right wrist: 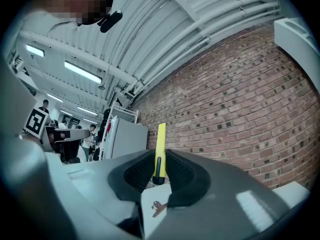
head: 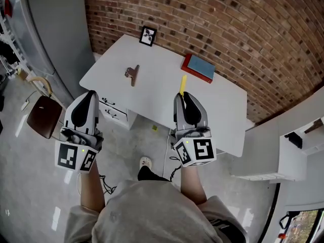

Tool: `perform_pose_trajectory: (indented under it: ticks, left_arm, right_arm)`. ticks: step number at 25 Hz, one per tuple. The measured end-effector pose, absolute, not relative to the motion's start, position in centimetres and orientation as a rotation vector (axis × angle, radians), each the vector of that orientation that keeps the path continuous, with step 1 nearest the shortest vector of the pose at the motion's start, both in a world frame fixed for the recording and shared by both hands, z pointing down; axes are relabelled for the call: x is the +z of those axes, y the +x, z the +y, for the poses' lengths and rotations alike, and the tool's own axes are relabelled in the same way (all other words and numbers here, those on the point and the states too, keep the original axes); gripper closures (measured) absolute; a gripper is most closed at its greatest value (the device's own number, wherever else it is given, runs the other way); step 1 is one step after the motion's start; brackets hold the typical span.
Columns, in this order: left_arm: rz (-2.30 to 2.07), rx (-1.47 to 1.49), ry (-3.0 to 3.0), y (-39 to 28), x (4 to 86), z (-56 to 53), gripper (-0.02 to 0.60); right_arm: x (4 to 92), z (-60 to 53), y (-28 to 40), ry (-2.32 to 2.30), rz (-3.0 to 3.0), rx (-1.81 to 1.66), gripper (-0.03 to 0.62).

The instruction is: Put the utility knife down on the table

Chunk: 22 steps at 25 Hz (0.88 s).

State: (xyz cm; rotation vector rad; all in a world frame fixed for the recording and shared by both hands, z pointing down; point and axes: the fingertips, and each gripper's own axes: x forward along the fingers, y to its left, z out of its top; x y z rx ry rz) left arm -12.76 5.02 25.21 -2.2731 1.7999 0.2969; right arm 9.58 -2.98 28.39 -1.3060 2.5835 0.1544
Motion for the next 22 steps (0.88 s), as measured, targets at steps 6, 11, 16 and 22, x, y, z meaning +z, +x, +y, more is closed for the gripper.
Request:
perform_pose_trajectory:
  ticks: [6, 11, 16, 22]
  left_arm:
    - [1.827, 0.292, -2.250, -12.6, 25.3, 0.7, 0.577]
    - [1.851, 0.283, -2.226, -12.3, 25.1, -2.4, 0.577]
    - [1.850, 0.283, -2.204, -11.5, 24.8, -4.9, 0.577]
    - [1.860, 0.280, -2.194, -10.3, 25.1, -6.9, 0.577]
  right_arm:
    - [28.3, -7.9, 9.4, -1.266, 2.596, 0.148, 0.521]
    - [28.1, -11.4, 9.5, -1.235, 2.606, 0.143, 0.520]
    - [27.9, -14.0, 10.1, -1.208, 2.605, 0.157, 0.520]
    - [28.4, -16.3, 11.1, -1.189, 2.606, 0.141, 0.520]
